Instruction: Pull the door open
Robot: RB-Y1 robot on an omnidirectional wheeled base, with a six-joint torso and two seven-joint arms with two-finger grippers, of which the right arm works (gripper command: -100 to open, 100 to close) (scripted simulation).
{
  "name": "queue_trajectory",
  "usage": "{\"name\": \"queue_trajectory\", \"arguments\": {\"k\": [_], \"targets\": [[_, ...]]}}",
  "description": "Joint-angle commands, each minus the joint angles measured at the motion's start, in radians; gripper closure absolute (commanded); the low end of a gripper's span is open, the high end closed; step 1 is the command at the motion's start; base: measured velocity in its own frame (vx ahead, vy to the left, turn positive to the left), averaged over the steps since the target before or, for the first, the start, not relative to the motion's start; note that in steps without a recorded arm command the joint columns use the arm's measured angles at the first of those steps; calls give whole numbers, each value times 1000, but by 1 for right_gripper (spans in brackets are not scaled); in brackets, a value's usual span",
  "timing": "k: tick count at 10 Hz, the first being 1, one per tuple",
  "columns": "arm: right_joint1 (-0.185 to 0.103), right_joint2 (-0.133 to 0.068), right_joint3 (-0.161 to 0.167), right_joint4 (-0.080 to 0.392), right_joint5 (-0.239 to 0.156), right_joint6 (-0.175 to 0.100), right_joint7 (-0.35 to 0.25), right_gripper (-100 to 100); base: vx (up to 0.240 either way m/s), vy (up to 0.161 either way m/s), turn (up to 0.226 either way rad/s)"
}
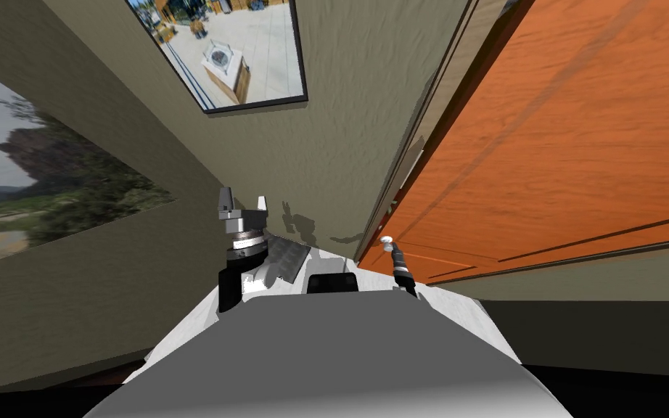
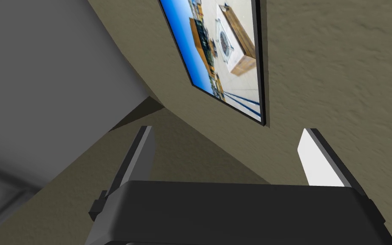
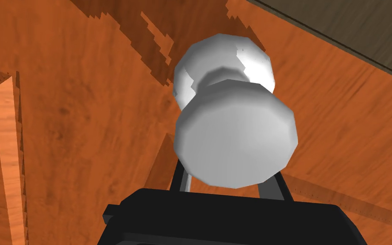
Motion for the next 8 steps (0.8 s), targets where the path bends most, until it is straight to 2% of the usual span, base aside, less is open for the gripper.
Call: {"name": "queue_trajectory", "arguments": {"k": [1,2,3,4,5,6,8], "targets": [[-17,2,24,14,-32,-15,-50,100,-66,-28,120],[-17,2,24,14,-32,-15,-68,100,-50,-21,39],[-16,0,33,13,-56,-13,-103,100,-45,-14,56],[-16,0,33,13,-56,-13,-109,100,-32,-11,50],[-15,-3,42,11,-80,-10,-148,100,-39,-8,85],[-15,-3,42,11,-80,-10,-151,100,-37,-15,47],[-14,-8,60,9,-128,-6,-218,100,-50,-19,90]]}}
